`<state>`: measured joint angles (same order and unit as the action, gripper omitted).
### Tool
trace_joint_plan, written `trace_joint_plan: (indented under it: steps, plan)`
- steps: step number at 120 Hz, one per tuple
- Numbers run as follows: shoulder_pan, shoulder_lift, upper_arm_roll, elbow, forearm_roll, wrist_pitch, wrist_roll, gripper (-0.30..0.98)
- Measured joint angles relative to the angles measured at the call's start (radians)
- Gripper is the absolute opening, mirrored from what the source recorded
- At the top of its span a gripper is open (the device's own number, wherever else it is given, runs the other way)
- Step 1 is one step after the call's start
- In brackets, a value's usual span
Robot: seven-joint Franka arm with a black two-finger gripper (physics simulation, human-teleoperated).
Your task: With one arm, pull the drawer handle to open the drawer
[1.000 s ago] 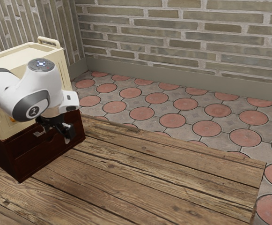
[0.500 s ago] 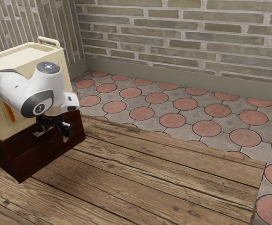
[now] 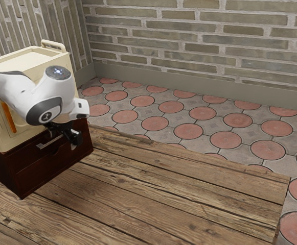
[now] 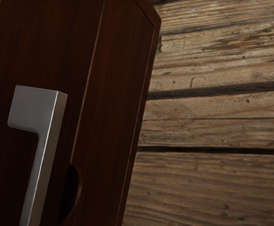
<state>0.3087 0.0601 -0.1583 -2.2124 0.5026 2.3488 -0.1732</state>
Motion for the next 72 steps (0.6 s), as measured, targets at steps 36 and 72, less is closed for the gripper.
trace_joint_plan:
  steps: [36,72]
  plan:
    - [0.011,0.04,0.037,0.009,0.047,0.012,0.02,0.69]
    - [0.007,0.066,0.037,0.015,0.051,0.024,0.03,0.69]
